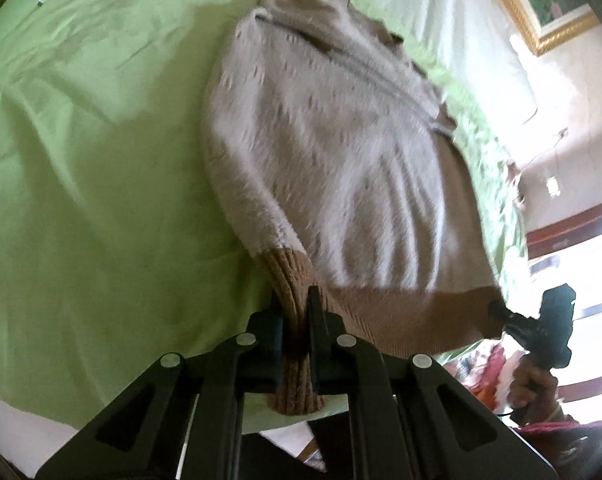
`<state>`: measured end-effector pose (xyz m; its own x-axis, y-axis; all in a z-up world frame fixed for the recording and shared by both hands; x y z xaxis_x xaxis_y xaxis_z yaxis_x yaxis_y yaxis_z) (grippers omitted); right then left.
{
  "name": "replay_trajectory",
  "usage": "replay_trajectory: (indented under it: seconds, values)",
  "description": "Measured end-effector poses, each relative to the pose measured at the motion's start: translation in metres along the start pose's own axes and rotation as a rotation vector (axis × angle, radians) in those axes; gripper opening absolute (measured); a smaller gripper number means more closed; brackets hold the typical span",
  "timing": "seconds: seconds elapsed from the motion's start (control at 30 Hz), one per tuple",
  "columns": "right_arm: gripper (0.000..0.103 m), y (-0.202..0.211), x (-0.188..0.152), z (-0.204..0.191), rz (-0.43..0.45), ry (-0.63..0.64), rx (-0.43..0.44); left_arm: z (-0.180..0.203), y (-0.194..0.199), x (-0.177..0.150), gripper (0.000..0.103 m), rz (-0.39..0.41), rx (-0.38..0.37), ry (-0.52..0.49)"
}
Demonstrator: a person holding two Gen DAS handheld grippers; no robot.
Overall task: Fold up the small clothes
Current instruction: 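Grasp the brown ribbed hem with both tools, then lift the hem with both tools and fold it toward the collar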
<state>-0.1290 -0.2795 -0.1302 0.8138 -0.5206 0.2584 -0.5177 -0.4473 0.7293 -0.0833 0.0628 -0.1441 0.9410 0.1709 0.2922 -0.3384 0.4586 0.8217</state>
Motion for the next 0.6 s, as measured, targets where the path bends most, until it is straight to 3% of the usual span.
replay_trajectory:
  seconds: [0.33, 0.6]
  values:
    - [0.008, 0.018, 0.075, -0.055, 0.139, 0.049, 0.127, 0.03, 0.024, 0.079, 0.007, 0.132, -0.043, -0.032]
    - [0.007, 0.019, 0.165, -0.079, 0.266, 0.029, 0.191, 0.047, 0.038, 0.178, 0.007, 0.27, -0.069, -0.017]
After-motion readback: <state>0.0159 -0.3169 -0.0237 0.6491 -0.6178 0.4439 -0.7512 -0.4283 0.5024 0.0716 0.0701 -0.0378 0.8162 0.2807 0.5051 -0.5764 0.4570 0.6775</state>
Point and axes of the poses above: each gripper's, at about its wrist camera, not at the fingertips, and y roughly against the way its jaws point, z to its right, x to its top, the point moved 9 cm from there along -y, roughly the way its jaws point, and after that the axes turned 2 degrees about -y, right-handed, at the moved point
